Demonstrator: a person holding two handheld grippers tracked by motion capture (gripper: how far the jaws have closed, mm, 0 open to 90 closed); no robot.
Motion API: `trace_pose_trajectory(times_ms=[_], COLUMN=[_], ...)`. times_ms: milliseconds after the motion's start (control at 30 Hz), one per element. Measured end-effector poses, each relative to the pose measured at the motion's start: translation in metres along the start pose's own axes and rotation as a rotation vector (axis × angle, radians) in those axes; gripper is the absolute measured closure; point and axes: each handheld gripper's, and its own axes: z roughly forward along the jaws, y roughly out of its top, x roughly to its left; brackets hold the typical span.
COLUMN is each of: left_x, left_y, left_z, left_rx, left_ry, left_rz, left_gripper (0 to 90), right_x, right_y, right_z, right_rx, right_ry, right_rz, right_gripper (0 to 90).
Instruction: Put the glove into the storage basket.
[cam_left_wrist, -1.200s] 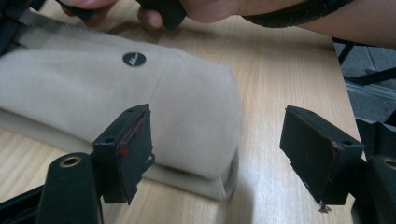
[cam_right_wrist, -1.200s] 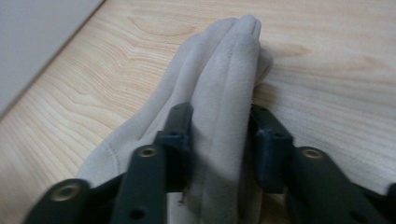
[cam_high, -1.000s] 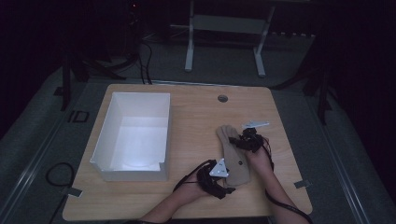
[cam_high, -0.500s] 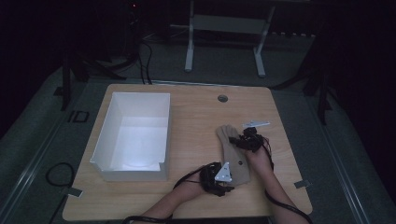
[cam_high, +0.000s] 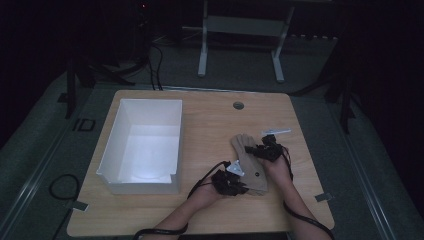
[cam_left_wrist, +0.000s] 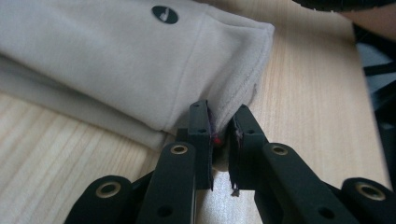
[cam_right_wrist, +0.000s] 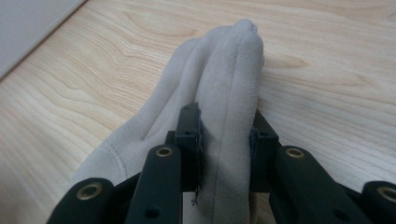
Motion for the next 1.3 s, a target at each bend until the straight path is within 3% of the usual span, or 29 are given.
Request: trace_pose_trajectory(times_ms=[33, 133, 200, 367, 700, 733, 867, 967, 1267, 1300], left_x=[0.001, -0.003, -0.006, -0.008, -0.017, -0.018, -0.026, -0.031, -0.038, -0.040], left_y=[0.001, 0.000, 0.000, 0.003, 0.020, 0.024, 0.036, 0.041, 0.055, 0.062], left_z=[0.000, -0.001, -0.002, -0.010, -0.037, -0.043, -0.057, -0.067, -0.089, -0.099], left_rx=[0.004, -0.004, -0.001, 0.002, 0.004, -0.001, -0.004, -0.007, -0.006, -0.003], left_ry=[-0.005, 0.016, 0.034, 0.043, 0.089, 0.095, 0.106, 0.117, 0.134, 0.151], left_rz=[-0.010, 0.027, 0.047, 0.055, 0.084, 0.081, 0.100, 0.123, 0.120, 0.135], left_gripper=[82.0, 82.6, 83.0, 83.3, 83.2, 83.2, 83.2, 83.1, 83.1, 83.1], right_x=[-0.001, 0.001, 0.001, 0.000, 0.005, 0.010, 0.015, 0.020, 0.034, 0.036], right_y=[0.001, 0.002, 0.003, 0.006, 0.021, 0.031, 0.040, 0.050, 0.070, 0.075], right_z=[0.000, -0.002, -0.004, -0.008, -0.021, -0.029, -0.037, -0.050, -0.074, -0.079], right_rx=[0.002, 0.002, -0.017, -0.043, -0.102, -0.123, -0.142, -0.166, -0.211, -0.225], right_ry=[0.002, -0.008, 0.009, 0.044, 0.073, 0.064, 0.074, 0.100, 0.103, 0.110], right_rz=[0.006, -0.012, 0.003, 0.038, 0.064, 0.049, 0.038, 0.027, -0.004, 0.000], right_gripper=[72.9, 74.8, 76.0, 77.3, 77.6, 77.6, 77.6, 77.5, 77.6, 77.5])
